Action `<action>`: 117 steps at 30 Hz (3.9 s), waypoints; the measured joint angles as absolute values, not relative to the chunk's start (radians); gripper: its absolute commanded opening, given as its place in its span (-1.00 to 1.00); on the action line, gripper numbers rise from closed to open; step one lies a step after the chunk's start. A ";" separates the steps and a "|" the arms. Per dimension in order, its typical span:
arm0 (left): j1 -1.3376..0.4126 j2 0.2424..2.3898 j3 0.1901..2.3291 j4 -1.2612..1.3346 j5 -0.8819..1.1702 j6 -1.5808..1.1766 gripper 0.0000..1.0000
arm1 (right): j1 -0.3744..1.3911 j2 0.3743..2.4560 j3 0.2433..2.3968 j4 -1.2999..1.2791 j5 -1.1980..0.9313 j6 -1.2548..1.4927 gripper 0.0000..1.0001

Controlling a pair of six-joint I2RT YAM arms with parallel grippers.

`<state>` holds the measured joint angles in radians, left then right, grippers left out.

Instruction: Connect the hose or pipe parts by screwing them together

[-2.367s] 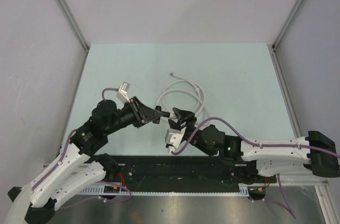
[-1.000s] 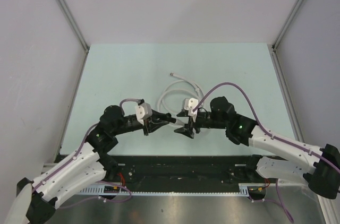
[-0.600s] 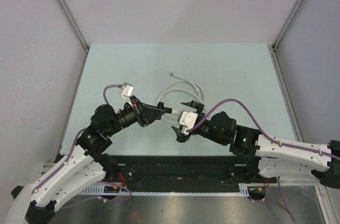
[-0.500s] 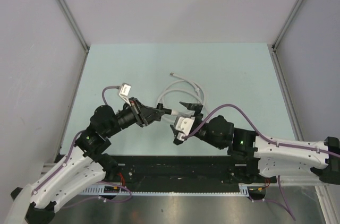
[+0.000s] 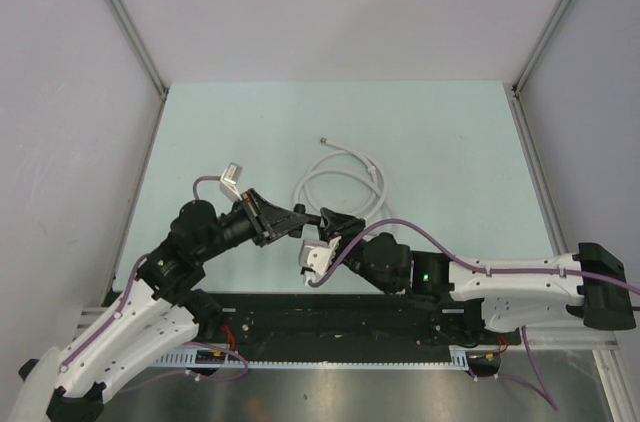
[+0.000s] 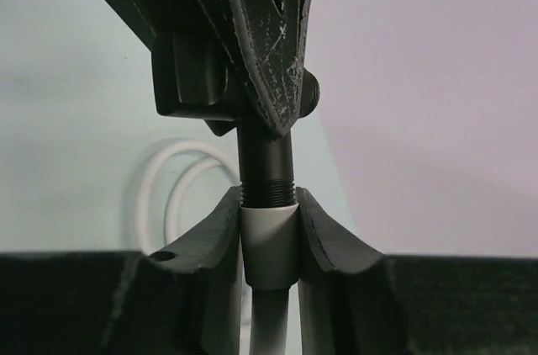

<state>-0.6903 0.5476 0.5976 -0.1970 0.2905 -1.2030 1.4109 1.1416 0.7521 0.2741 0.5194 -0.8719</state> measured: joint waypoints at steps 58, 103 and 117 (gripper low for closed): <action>-0.690 0.689 0.668 -0.207 0.332 -0.912 -0.99 | 1.288 1.007 0.651 0.296 0.334 -0.686 0.07; -0.692 0.690 0.551 0.166 0.368 -0.267 -1.00 | 0.891 0.956 0.663 0.176 -0.305 -0.167 0.99; -0.687 0.685 0.687 -0.178 0.294 -0.930 -0.99 | 1.304 1.018 0.663 0.277 0.354 -0.646 0.52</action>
<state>-0.6868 0.6846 0.6868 -0.1780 0.2935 -0.9302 1.3037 1.0180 0.6628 0.2768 0.3542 -0.6460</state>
